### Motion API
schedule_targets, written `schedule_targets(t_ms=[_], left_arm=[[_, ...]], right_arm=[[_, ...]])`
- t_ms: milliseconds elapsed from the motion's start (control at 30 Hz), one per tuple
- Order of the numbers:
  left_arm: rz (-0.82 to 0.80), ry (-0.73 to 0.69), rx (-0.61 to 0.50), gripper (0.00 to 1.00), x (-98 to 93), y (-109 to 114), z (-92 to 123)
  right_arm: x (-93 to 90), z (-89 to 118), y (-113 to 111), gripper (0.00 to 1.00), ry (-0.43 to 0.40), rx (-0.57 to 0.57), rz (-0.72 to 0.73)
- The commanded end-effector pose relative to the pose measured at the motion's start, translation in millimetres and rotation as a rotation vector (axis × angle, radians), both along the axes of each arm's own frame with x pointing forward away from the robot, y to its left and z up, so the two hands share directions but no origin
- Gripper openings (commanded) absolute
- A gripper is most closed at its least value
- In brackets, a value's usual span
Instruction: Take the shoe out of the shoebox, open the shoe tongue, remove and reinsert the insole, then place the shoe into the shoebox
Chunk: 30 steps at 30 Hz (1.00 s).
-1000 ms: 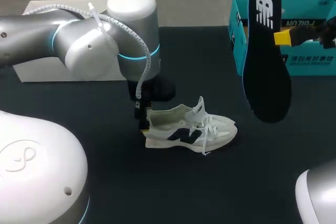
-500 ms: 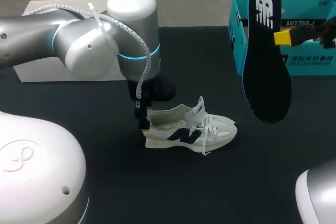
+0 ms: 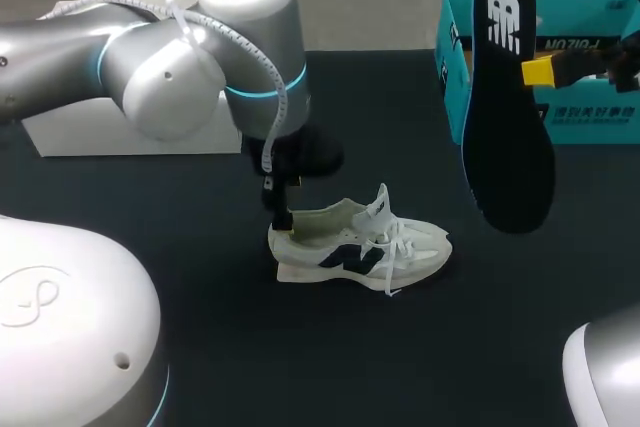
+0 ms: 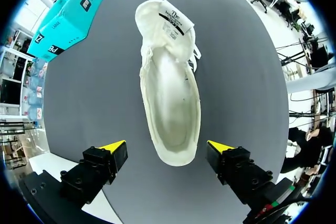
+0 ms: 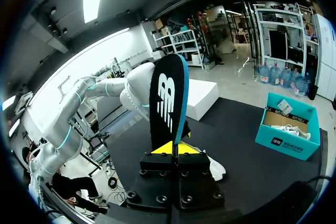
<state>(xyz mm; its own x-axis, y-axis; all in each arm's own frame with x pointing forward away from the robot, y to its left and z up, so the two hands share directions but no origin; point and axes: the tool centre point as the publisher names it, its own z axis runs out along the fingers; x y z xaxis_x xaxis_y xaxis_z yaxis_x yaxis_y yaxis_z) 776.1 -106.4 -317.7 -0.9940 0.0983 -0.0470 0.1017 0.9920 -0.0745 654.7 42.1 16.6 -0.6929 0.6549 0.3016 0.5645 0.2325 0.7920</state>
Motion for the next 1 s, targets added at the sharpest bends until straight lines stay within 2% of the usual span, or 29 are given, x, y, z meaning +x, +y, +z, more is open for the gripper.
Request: schedule_targets(t_ms=[33, 433, 767, 1000], left_arm=[[-0.016, -0.009, -0.001, 1.00, 2.0, -8, 2], [-0.047, -0.025, -0.047, 1.00, 15.5, -40, -8], [-0.026, -0.035, -0.072, 1.00, 29.9, -56, -20], [-0.048, -0.008, -0.084, 1.00, 33.1, -71, -26]], right_arm=[[3.0, 1, 2, 0.00, 0.004, -0.002, 0.002], [3.0, 1, 2, 0.00, 0.004, -0.002, 0.002], [3.0, 1, 2, 0.00, 0.004, -0.002, 0.002], [3.0, 1, 2, 0.00, 0.004, -0.002, 0.002]])
